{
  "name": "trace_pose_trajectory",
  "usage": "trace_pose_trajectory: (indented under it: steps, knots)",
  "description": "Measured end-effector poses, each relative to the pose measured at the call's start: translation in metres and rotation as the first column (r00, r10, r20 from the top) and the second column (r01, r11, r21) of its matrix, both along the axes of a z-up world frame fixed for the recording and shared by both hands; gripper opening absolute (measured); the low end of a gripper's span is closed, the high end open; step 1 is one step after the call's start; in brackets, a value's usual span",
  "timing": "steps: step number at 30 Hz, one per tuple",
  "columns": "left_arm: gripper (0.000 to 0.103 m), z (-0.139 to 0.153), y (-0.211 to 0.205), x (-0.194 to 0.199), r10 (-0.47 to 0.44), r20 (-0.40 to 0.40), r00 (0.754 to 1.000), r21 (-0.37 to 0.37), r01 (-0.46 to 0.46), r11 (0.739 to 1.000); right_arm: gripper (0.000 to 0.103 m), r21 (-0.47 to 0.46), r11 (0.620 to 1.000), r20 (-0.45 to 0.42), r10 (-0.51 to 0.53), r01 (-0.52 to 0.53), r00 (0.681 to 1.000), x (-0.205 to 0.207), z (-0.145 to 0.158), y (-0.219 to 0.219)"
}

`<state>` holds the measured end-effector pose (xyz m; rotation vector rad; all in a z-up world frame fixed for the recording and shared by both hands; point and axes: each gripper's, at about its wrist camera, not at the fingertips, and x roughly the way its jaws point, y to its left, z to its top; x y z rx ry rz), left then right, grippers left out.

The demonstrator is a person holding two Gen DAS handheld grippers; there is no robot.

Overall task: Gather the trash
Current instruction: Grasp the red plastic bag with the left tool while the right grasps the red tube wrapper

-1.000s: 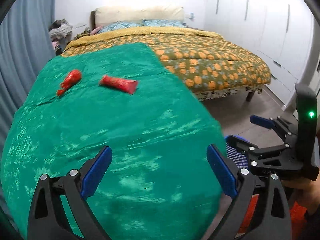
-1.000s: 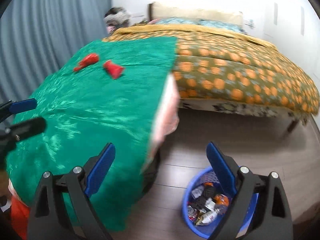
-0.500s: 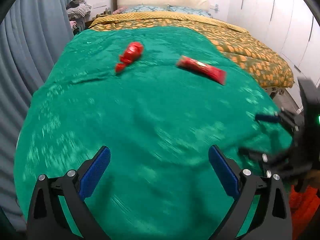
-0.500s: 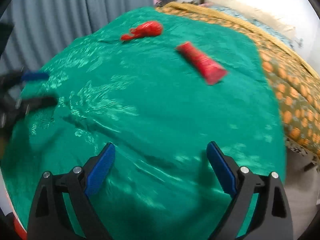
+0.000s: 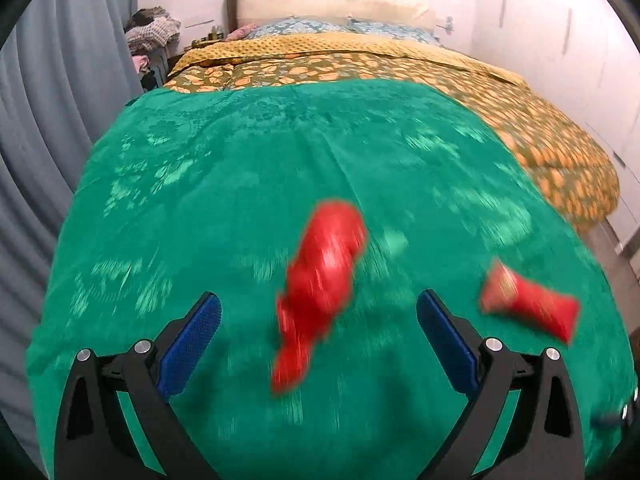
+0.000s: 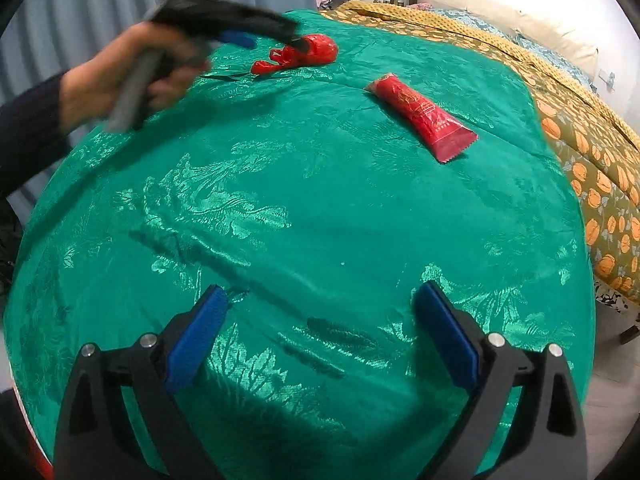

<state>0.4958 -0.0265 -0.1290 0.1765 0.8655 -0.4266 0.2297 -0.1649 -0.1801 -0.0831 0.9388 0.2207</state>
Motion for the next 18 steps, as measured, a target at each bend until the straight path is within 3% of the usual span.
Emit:
trace_pose_trajectory:
  steps: [2,4,6,7,12,18]
  knots:
    - [0.095,-0.004,-0.006,0.016,0.003,-0.019,1.000,-0.014,-0.004,1.000,0.094,0.000,1.000,0.000,0.000,0.000,1.000,0.000,0.000,0.000]
    - [0.084,-0.010,-0.014,0.025,-0.002,-0.036,0.999,-0.008,0.002,1.000,0.094,0.000,1.000,0.000,0.001,-0.001,1.000,0.000,0.000,0.000]
    - [0.043,-0.016,-0.019,0.029,-0.008,-0.046,0.999,0.011,0.008,1.000,0.094,0.000,1.000,0.000,0.001,-0.001,1.000,0.000,0.000,0.000]
    - [0.035,-0.017,-0.021,0.029,-0.010,-0.051,0.999,0.014,0.011,1.000,0.094,0.001,1.000,-0.001,0.001,-0.001,1.000,0.000,0.000,0.000]
    - [0.035,0.002,-0.008,0.000,0.028,-0.020,0.999,-0.012,-0.029,1.000,0.094,0.001,1.000,0.000,0.001,-0.001,1.000,0.000,0.000,0.000]
    - [0.035,0.018,0.036,-0.103,0.030,-0.081,0.996,0.011,-0.029,1.000,0.094,0.000,1.000,0.000,0.000,0.000,1.000,0.000,0.000,0.000]
